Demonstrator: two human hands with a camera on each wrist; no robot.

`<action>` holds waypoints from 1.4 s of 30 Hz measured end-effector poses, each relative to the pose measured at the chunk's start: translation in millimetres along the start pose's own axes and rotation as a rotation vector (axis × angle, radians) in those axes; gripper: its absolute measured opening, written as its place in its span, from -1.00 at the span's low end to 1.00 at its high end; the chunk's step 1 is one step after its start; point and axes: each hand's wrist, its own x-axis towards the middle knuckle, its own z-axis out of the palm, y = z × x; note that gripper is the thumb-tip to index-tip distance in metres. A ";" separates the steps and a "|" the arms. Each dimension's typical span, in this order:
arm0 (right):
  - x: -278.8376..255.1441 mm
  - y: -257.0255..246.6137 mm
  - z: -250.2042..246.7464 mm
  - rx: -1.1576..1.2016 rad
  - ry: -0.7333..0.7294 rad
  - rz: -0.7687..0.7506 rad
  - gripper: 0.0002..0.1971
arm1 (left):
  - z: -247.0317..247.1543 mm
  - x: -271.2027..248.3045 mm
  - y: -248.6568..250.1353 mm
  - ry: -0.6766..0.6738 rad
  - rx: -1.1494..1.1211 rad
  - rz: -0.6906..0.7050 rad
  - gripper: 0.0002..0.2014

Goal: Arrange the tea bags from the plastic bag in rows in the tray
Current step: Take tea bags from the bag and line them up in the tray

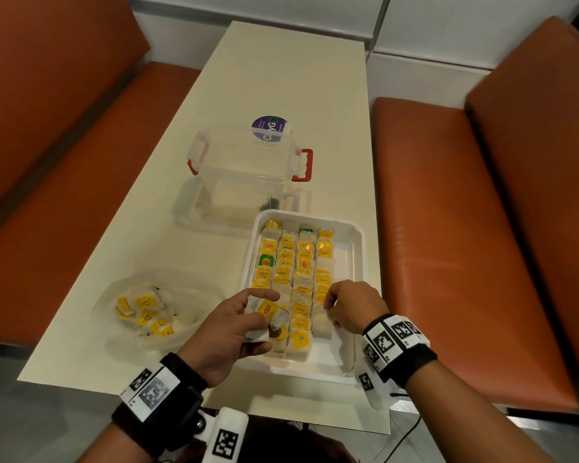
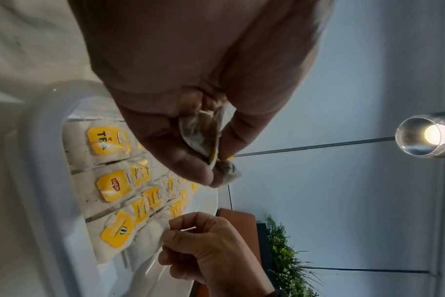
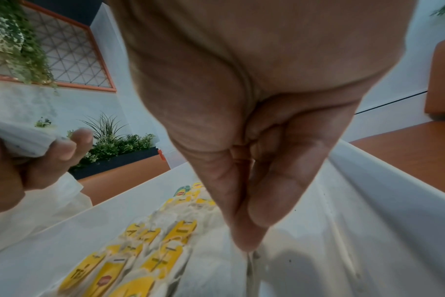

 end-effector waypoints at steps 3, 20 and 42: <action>0.7 -0.3 0.2 0.009 -0.004 -0.002 -0.75 | 1.0 0.7 0.7 -0.014 -0.001 -0.004 -0.64; 0.4 1.0 1.2 0.039 0.040 -0.031 -0.83 | 6.8 7.9 8.2 -0.027 -0.041 0.015 -0.73; -56.8 -27.5 -28.7 0.663 0.108 -0.317 -0.85 | 18.1 19.0 14.1 -0.076 0.207 0.096 -0.76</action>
